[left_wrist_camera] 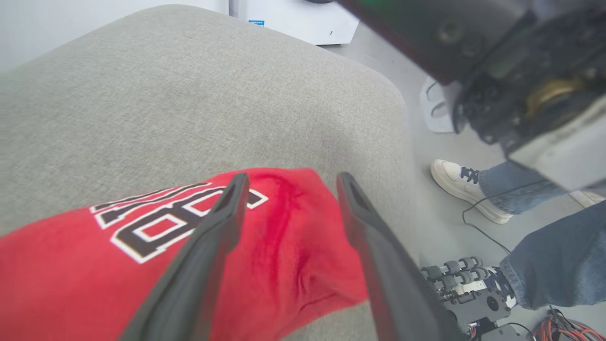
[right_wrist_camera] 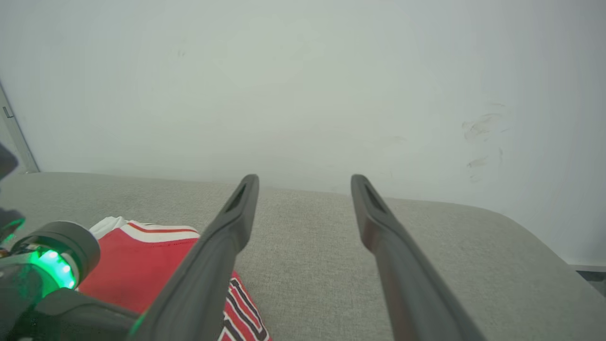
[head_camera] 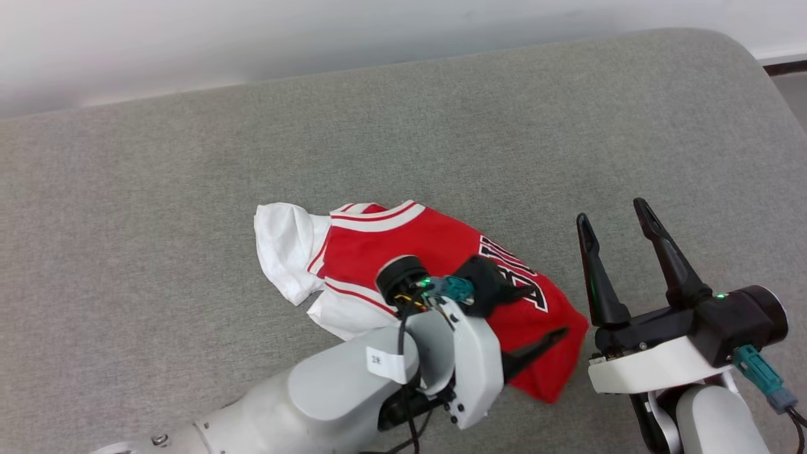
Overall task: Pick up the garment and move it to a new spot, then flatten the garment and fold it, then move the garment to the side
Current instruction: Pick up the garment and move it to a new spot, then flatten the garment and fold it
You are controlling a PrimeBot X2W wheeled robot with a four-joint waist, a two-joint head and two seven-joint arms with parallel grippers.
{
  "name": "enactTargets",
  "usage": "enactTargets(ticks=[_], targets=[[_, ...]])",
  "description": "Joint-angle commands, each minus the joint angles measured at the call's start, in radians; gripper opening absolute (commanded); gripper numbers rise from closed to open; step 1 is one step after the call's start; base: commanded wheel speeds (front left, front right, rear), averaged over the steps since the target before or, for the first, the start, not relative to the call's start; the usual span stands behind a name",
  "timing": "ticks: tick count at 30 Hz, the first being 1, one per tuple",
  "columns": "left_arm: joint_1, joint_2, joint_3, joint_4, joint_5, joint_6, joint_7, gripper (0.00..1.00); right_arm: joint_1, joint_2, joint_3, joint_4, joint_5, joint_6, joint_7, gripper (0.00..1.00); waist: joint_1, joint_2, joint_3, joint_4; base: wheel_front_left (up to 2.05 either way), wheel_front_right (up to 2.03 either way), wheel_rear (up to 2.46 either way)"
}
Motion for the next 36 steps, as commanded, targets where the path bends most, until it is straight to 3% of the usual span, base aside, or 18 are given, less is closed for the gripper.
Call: enactTargets(ticks=[1,6,7,10,15,21,25,36], targets=[[0.004,0.010,0.004,0.011,0.006,0.001,-0.016,1.00,0.011,0.001,-0.002,0.001,0.001,0.000,-0.002,1.00,0.0001,0.0000,-0.006,0.006,0.00,0.00,0.00],[0.004,0.047,0.074,0.085,-0.009,0.019,-0.153,1.00,0.018,0.001,-0.013,0.001,-0.004,0.000,-0.002,1.00,0.0001,0.0000,-0.041,0.038,0.00,0.00,0.00],[0.008,0.085,0.144,0.107,-0.008,0.058,-0.208,1.00,0.030,0.001,-0.023,0.000,-0.010,0.000,-0.002,1.00,0.0001,0.0000,-0.067,0.064,0.00,0.00,0.00],[0.030,0.142,0.229,0.101,0.010,0.114,-0.230,1.00,0.039,0.001,-0.031,0.000,-0.015,0.000,-0.002,1.00,0.0001,0.0000,-0.095,0.092,0.00,0.00,0.00],[0.163,0.226,0.492,-0.029,0.065,0.210,-0.233,1.00,0.058,0.001,-0.052,-0.003,-0.024,0.000,-0.002,1.00,0.0001,0.0000,-0.126,0.132,0.00,0.00,0.00],[0.414,0.290,0.695,-0.204,0.196,0.257,-0.234,1.00,0.074,0.001,-0.061,-0.009,-0.027,0.000,-0.002,1.00,0.0001,0.0000,-0.144,0.153,0.00,0.00,0.00],[0.575,0.281,0.787,-0.305,0.275,0.273,-0.234,1.00,0.081,0.001,-0.063,-0.013,-0.023,0.000,-0.002,1.00,0.0001,0.0000,-0.148,0.159,0.00,0.00,0.00],[0.789,0.169,0.841,-0.390,0.371,0.237,-0.234,1.00,0.097,0.001,-0.055,-0.008,-0.013,0.000,-0.002,1.00,0.0001,0.0000,-0.156,0.155,0.00,0.00,0.00]])
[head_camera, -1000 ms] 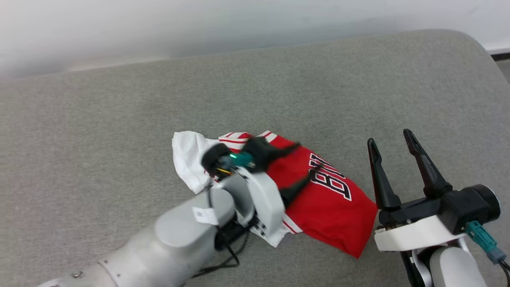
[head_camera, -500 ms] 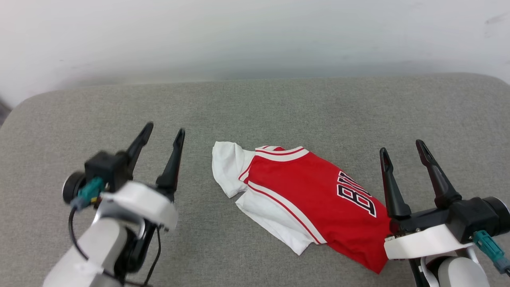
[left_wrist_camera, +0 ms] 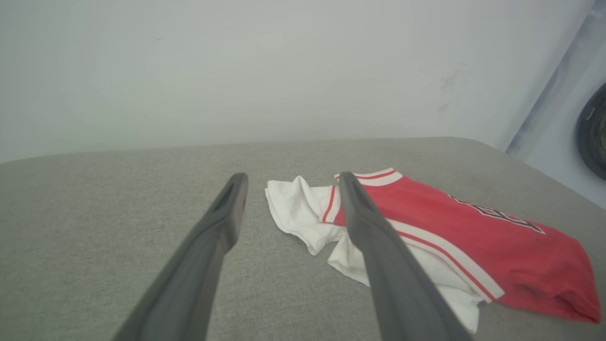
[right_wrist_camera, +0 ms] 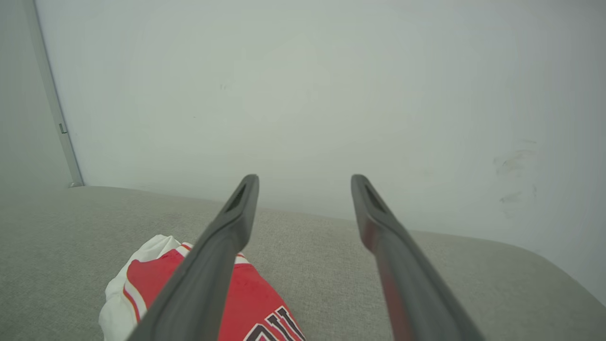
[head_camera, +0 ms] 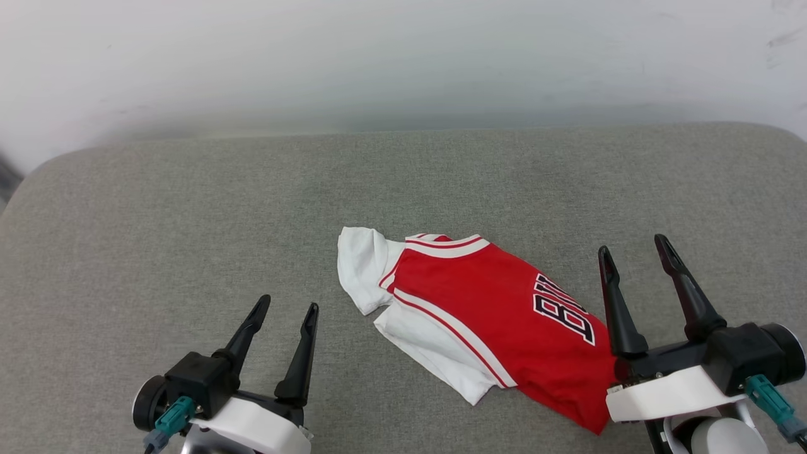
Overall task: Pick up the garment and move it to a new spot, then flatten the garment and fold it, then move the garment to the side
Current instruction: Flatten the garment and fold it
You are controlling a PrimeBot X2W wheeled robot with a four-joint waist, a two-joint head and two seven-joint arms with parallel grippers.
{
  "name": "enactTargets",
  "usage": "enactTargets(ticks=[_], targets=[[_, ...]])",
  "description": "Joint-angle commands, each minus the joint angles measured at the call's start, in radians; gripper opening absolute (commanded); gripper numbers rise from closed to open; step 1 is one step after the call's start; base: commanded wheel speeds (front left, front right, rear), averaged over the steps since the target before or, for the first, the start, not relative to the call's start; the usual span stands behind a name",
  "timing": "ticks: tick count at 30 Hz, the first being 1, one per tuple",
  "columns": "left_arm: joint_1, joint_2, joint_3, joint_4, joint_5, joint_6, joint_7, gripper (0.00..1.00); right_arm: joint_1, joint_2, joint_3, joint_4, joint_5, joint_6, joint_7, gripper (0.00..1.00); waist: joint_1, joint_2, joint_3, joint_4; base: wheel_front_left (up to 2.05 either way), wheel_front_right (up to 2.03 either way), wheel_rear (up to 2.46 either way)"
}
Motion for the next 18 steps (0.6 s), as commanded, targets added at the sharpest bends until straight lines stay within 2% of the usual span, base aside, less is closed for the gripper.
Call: enactTargets(ticks=[1,5,12,18], targets=[[0.011,-0.012,0.009,-0.004,0.013,-0.013,-0.003,1.00,0.005,0.001,0.005,0.002,0.008,0.000,-0.002,1.00,0.0001,-0.0001,0.003,-0.003,0.00,0.00,0.00],[-0.015,-0.002,-0.027,0.015,0.029,-0.050,0.028,1.00,-0.004,0.001,0.011,-0.003,0.005,0.000,-0.002,1.00,0.0001,-0.0001,0.019,-0.011,0.00,0.00,0.00],[-0.109,0.002,-0.118,0.018,-0.017,-0.121,0.284,1.00,-0.017,0.001,0.022,-0.007,0.001,0.000,-0.002,1.00,0.0001,-0.0001,0.077,-0.028,0.00,0.00,0.00],[-0.213,-0.013,-0.170,0.054,-0.023,-0.138,0.452,1.00,-0.042,0.001,0.037,-0.012,-0.003,0.000,-0.002,1.00,0.0001,-0.0001,0.137,-0.052,0.00,0.00,0.00]])
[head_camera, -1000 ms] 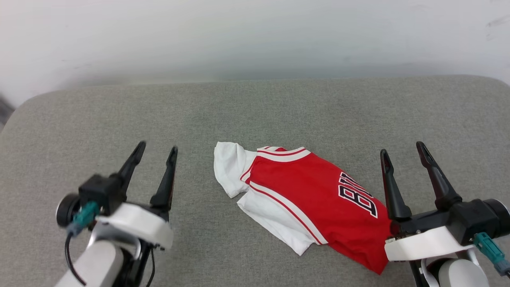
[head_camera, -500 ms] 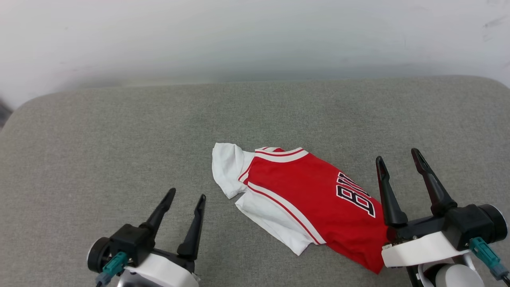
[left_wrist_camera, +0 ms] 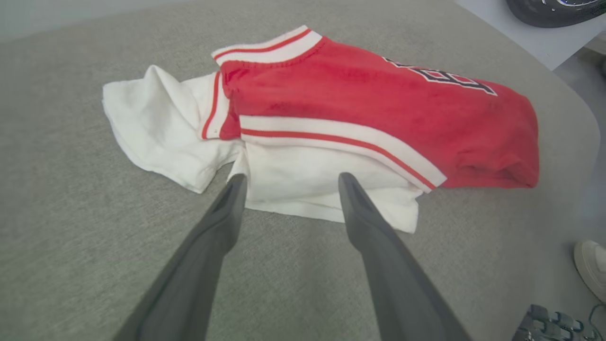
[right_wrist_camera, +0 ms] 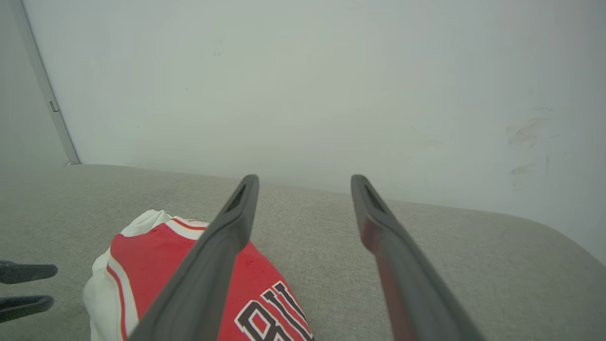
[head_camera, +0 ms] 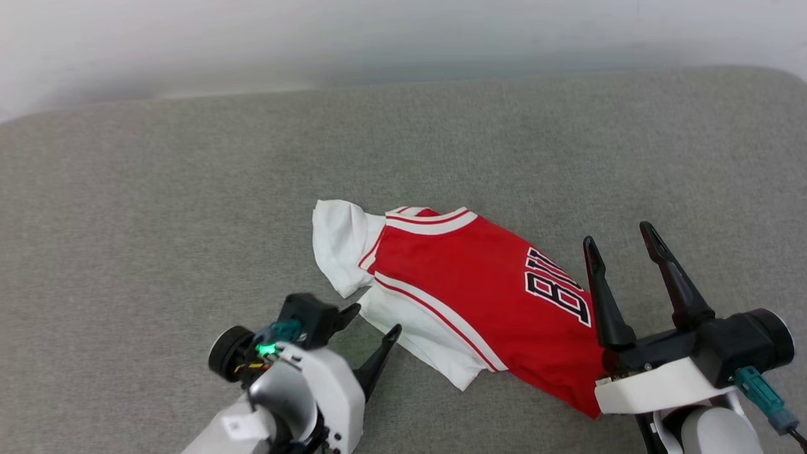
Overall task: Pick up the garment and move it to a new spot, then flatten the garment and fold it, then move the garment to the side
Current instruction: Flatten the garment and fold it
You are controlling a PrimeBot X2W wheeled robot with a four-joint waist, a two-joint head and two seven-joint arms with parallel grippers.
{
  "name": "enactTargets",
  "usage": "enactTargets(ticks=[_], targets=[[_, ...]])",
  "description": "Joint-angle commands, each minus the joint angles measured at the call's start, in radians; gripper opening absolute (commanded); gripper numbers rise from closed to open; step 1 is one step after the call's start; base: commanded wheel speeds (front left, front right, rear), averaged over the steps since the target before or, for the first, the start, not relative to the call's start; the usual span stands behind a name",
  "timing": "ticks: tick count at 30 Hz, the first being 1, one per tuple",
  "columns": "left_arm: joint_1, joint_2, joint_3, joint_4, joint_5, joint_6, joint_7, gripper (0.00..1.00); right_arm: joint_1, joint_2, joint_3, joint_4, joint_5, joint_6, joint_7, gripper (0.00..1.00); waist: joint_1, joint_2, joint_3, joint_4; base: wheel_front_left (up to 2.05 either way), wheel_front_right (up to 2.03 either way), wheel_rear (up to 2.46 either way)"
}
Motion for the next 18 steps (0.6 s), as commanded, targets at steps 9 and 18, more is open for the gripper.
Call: enactTargets(ticks=[9,18], targets=[[-0.136,-0.042,-0.043,0.110,0.025,0.003,0.114,1.00,-0.042,0.001,0.006,-0.005,0.006,0.000,-0.002,1.00,-0.0001,-0.0001,0.085,-0.045,0.00,0.00,0.00],[-0.148,-0.049,-0.092,0.243,0.021,-0.025,0.176,0.00,-0.053,0.001,0.005,-0.003,0.014,0.000,-0.002,1.00,-0.0001,-0.0001,0.103,-0.057,0.00,0.00,0.00]])
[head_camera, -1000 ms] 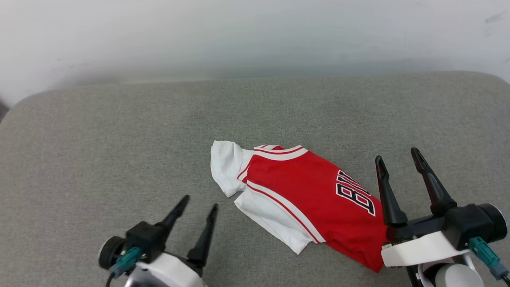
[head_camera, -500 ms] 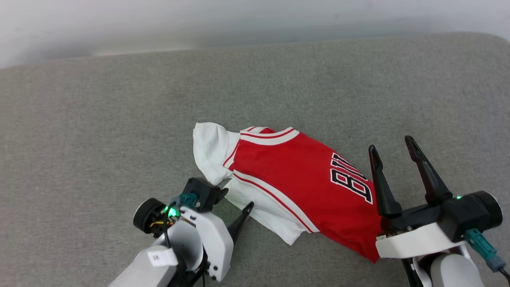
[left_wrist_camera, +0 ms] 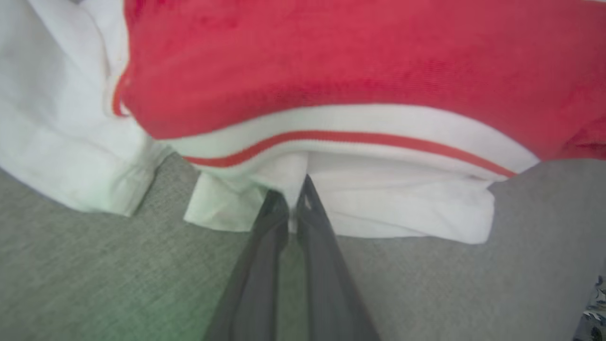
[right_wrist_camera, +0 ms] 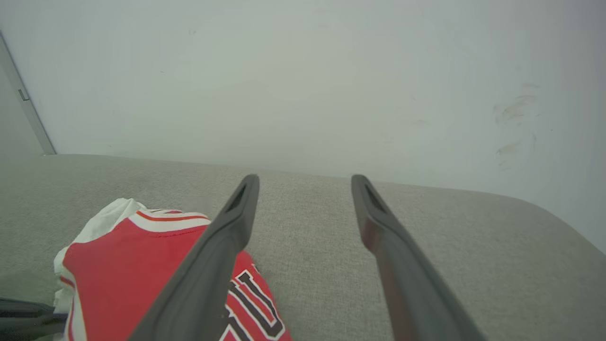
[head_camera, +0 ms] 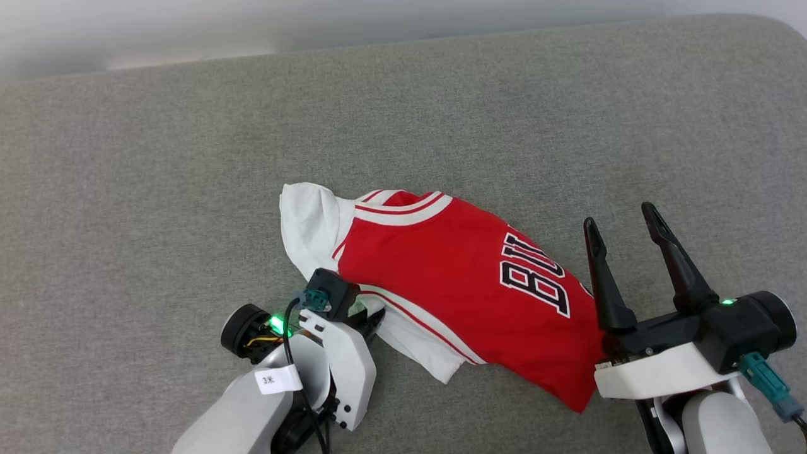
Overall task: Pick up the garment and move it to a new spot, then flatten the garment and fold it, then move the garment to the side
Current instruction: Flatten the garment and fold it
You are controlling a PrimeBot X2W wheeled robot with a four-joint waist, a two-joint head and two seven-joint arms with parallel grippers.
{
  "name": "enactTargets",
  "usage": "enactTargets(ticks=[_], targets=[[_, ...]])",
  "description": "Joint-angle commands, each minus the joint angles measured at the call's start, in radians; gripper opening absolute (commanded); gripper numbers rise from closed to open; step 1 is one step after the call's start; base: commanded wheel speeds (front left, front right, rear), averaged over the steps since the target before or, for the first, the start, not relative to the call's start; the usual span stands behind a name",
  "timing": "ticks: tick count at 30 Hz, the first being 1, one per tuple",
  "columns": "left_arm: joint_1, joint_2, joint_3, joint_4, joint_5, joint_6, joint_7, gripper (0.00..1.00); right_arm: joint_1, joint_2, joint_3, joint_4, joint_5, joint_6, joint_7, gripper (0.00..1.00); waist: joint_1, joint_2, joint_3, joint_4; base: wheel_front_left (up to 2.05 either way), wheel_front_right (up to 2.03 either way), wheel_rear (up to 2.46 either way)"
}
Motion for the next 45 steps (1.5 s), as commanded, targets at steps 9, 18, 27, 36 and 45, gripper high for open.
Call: enactTargets(ticks=[9,18,27,36,45], targets=[[0.042,0.012,0.031,0.012,-0.020,0.017,-0.093,0.00,0.012,0.002,-0.013,0.014,-0.004,0.000,-0.002,1.00,-0.0001,-0.0001,-0.049,0.041,0.00,0.00,0.00],[0.113,0.122,0.167,-0.122,-0.040,0.121,-0.183,0.00,0.047,0.002,-0.022,0.034,-0.013,0.000,-0.002,1.00,-0.0001,-0.0001,-0.139,0.123,0.00,0.00,0.00],[0.233,0.217,0.280,-0.131,-0.063,0.219,-0.225,0.00,0.058,0.002,-0.010,0.050,-0.015,0.000,-0.002,1.00,-0.0001,-0.0001,-0.168,0.164,0.00,0.00,0.00],[0.281,0.183,0.248,-0.042,-0.051,0.251,-0.240,1.00,0.064,0.002,-0.011,0.059,-0.019,0.000,-0.002,1.00,-0.0001,-0.0001,-0.172,0.164,0.00,0.00,0.00],[0.236,0.118,0.274,-0.092,-0.013,0.269,-0.469,1.00,0.070,0.002,-0.016,0.053,-0.018,0.000,-0.002,1.00,-0.0001,-0.0001,-0.180,0.165,0.00,0.00,0.00]])
